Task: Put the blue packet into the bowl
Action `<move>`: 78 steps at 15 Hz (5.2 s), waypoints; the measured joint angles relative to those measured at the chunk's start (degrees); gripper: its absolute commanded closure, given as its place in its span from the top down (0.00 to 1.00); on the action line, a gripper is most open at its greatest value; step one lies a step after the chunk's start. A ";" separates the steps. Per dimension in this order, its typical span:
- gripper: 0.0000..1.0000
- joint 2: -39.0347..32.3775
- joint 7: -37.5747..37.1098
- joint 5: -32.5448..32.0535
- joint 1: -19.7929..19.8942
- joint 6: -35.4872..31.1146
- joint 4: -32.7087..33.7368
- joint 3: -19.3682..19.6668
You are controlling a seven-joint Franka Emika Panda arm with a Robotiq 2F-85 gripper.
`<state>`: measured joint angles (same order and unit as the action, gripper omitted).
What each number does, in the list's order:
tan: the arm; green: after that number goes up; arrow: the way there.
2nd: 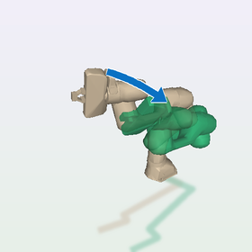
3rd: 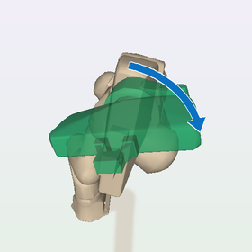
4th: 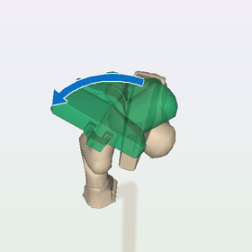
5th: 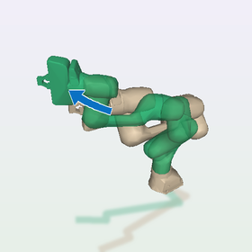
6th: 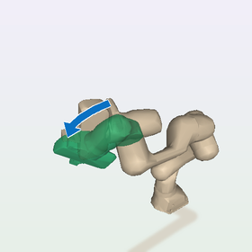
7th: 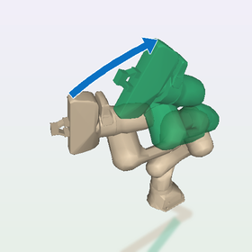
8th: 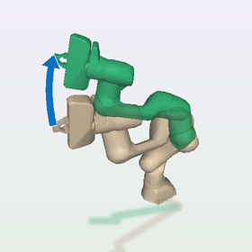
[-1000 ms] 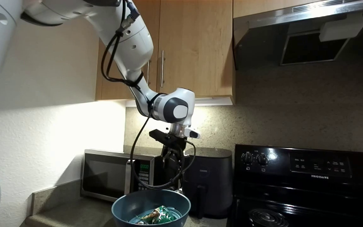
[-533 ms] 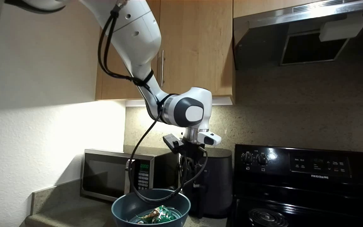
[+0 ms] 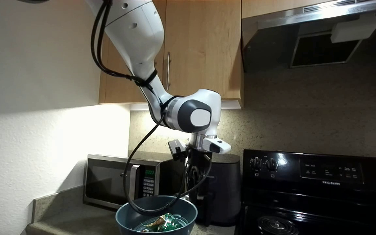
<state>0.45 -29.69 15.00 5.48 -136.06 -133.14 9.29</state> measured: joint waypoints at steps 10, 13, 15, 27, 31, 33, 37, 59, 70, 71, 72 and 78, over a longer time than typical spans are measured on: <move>1.00 -6.56 0.31 7.58 2.20 -0.08 1.89 0.99; 1.00 -10.81 0.31 9.22 3.24 -0.33 3.86 1.30; 1.00 -13.42 0.26 9.32 3.56 -0.64 5.08 1.51; 1.00 -19.18 5.01 10.08 4.36 1.85 8.17 1.03; 1.00 -23.60 13.67 10.22 5.46 9.05 11.27 -0.54; 1.00 -25.69 17.33 9.43 6.06 13.61 14.33 -0.72; 1.00 -29.10 19.29 6.82 6.30 17.14 19.08 -0.65; 1.00 -10.65 8.40 2.82 -1.28 -16.81 0.38 0.24; 1.00 -3.35 12.62 3.81 -0.98 7.01 -1.20 -1.07; 0.83 -3.94 12.62 3.73 -1.09 6.68 -1.11 -1.40; 0.73 -4.79 12.63 3.59 -1.23 6.22 -1.00 -1.87; 0.34 -12.26 12.63 1.82 -1.95 3.41 0.77 -3.84</move>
<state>-11.81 -17.06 16.83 3.53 -132.65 -132.37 5.45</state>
